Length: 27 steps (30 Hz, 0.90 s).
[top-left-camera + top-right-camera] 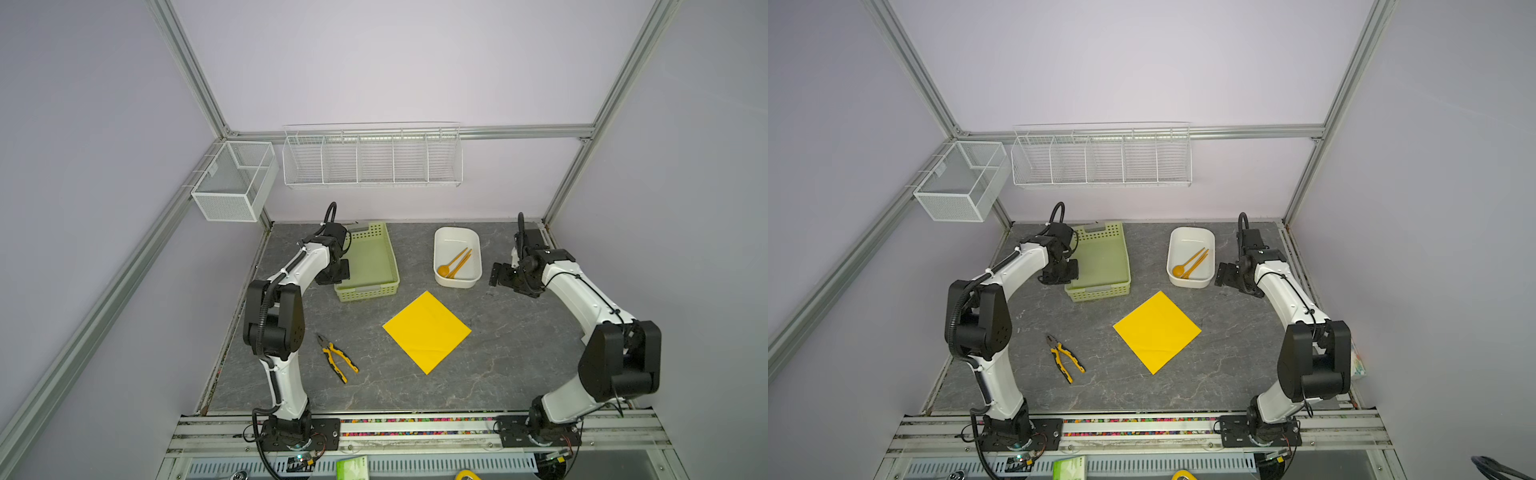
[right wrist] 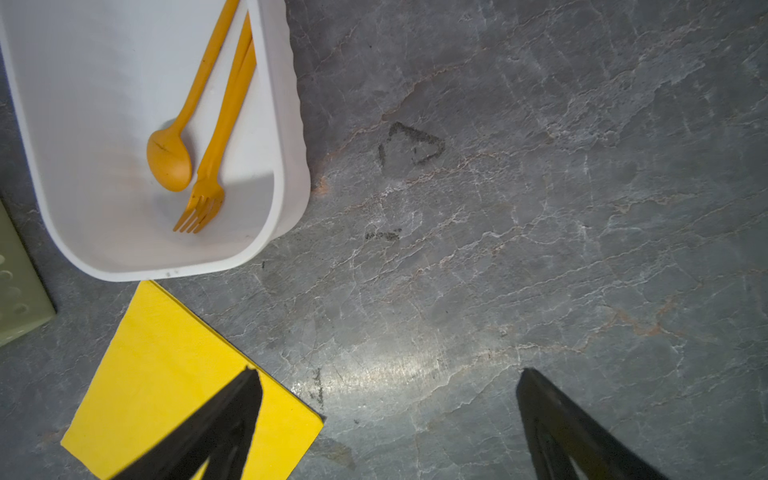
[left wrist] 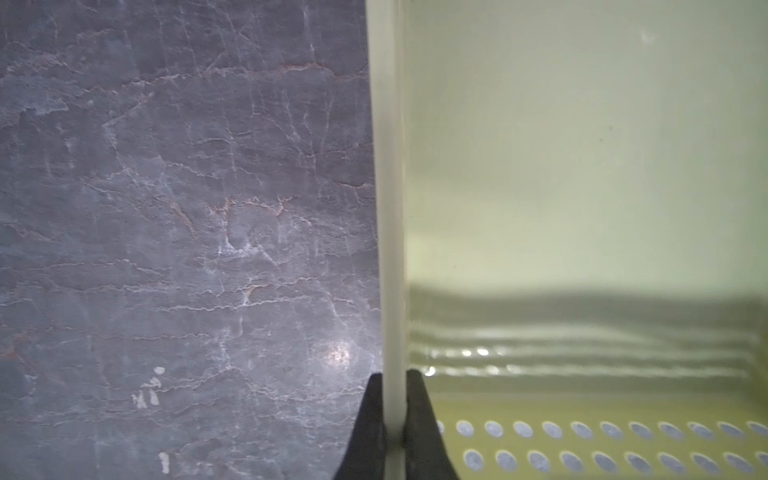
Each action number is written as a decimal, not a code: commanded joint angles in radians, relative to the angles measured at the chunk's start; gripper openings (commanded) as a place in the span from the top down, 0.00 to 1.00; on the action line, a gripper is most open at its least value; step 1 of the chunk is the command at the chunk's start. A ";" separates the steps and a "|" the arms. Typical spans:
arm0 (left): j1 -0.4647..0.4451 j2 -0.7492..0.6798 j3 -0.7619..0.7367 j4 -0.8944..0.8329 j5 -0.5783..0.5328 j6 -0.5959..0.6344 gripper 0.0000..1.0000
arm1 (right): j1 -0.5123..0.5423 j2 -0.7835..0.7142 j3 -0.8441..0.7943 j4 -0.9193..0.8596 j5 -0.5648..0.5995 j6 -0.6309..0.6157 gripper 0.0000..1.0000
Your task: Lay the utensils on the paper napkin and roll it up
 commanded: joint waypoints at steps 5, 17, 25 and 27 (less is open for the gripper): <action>0.013 -0.032 -0.025 -0.117 -0.093 0.142 0.90 | -0.006 -0.026 0.012 -0.025 -0.012 -0.018 0.01; 0.013 -0.037 -0.003 -0.131 -0.164 0.105 0.70 | 0.013 -0.001 0.081 -0.040 -0.087 0.006 0.11; 0.013 -0.089 -0.009 -0.121 -0.125 0.093 0.58 | 0.069 0.117 0.217 -0.076 -0.091 -0.021 0.16; 0.013 -0.101 -0.011 -0.118 -0.114 0.091 0.57 | 0.074 0.155 0.243 -0.078 -0.102 -0.047 0.20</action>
